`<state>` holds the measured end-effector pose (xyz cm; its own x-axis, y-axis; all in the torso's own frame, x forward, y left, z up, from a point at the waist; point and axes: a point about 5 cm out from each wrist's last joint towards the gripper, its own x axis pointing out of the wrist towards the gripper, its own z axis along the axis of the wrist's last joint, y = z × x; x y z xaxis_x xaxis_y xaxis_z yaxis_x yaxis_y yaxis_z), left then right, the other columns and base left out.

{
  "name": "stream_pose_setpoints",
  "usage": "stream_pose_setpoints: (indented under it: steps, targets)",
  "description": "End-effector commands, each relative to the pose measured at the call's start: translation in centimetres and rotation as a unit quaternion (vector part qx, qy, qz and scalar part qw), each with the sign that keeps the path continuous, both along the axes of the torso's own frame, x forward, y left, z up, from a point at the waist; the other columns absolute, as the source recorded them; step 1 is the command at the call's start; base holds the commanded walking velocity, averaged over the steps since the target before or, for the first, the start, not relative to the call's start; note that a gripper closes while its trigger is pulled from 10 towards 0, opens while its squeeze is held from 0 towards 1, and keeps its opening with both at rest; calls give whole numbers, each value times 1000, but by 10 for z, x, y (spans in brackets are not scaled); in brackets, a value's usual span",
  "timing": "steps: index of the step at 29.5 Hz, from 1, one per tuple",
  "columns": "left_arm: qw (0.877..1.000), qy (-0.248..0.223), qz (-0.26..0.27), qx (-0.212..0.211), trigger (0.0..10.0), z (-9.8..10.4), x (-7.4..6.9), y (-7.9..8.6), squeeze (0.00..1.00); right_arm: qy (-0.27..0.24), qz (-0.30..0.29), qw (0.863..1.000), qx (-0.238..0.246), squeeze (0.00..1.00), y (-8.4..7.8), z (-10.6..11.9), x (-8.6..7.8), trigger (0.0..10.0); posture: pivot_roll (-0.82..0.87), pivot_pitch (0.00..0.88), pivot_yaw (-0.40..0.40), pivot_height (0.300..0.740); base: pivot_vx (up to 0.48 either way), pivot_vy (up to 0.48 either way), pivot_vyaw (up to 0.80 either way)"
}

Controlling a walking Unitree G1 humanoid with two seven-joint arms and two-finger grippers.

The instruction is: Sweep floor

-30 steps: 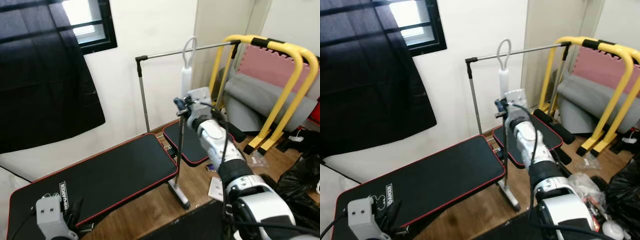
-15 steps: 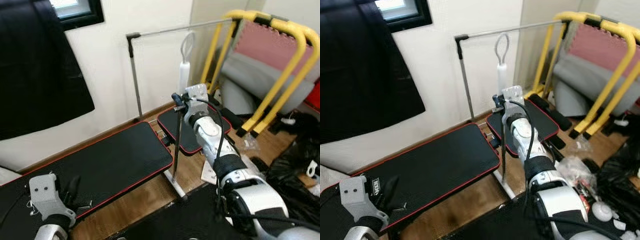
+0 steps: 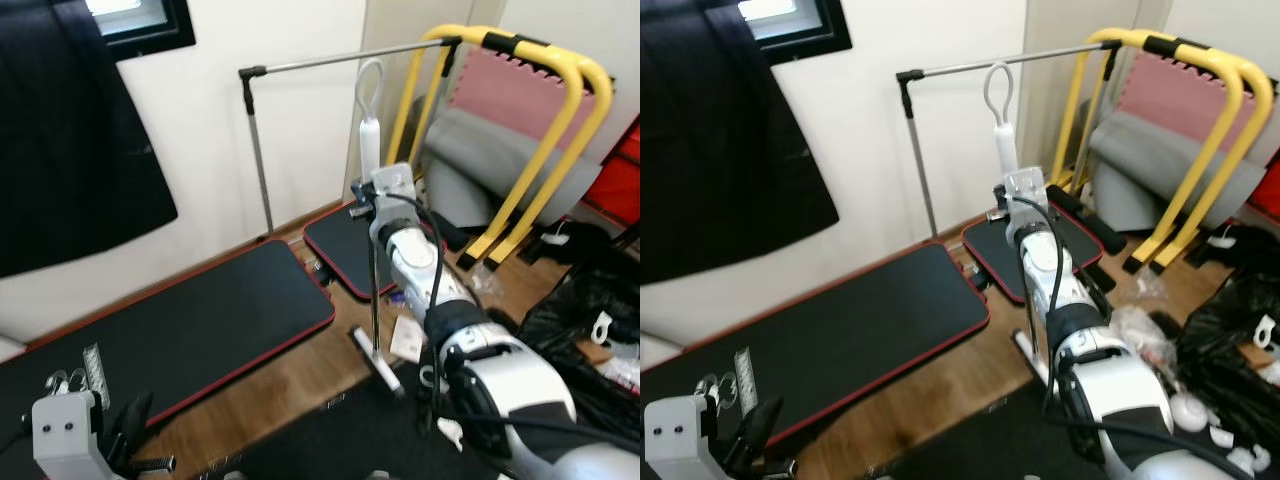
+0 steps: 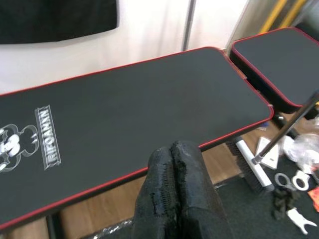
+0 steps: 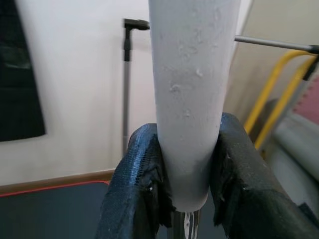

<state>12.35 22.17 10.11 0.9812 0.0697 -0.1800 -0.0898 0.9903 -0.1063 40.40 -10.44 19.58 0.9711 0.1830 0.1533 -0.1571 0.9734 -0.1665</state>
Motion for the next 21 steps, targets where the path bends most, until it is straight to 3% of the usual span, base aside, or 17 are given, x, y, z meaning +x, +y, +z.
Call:
stream_pose_setpoints:
  steps: [1,7,11,21]
  targets:
    - [1000,13,3,-6,10000,0,-6,-4,0,-25,16,1000,6,0,9,16,3,10000,92,290,-64,740,0,0,0]
    - [1000,23,4,-10,10000,1,-14,-10,0,-28,47,998,25,0,26,26,3,10000,97,301,-74,740,0,0,0]
    - [1000,26,6,-11,10000,3,-16,-12,0,-40,46,998,30,0,28,31,3,10000,101,308,-73,740,0,0,0]
    - [999,29,7,-14,10000,8,-18,-15,0,-149,2,989,-18,0,40,82,5,10000,107,304,-76,740,0,0,0]
